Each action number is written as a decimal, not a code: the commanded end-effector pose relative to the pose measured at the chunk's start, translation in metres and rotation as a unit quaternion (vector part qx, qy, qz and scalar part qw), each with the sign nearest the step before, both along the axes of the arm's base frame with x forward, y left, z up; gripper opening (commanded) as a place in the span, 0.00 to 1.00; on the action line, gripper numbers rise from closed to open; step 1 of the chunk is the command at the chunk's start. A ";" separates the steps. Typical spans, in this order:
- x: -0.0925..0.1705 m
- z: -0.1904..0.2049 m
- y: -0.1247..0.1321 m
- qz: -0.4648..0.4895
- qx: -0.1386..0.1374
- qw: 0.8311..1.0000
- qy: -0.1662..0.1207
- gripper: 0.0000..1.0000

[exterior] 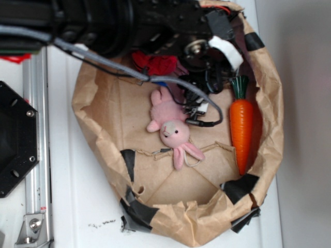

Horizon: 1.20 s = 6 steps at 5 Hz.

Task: Grab the rock.

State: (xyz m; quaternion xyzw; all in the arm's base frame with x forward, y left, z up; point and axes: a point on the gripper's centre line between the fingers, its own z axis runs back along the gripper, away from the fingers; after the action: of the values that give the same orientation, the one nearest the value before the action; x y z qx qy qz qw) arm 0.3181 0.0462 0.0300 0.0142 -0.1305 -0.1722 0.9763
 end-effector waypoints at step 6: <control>0.009 0.028 -0.007 -0.015 -0.018 1.000 -0.002 0.00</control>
State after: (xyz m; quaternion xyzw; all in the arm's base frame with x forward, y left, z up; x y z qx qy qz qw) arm 0.3135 0.0381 0.0294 -0.0227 -0.0910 -0.1724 0.9805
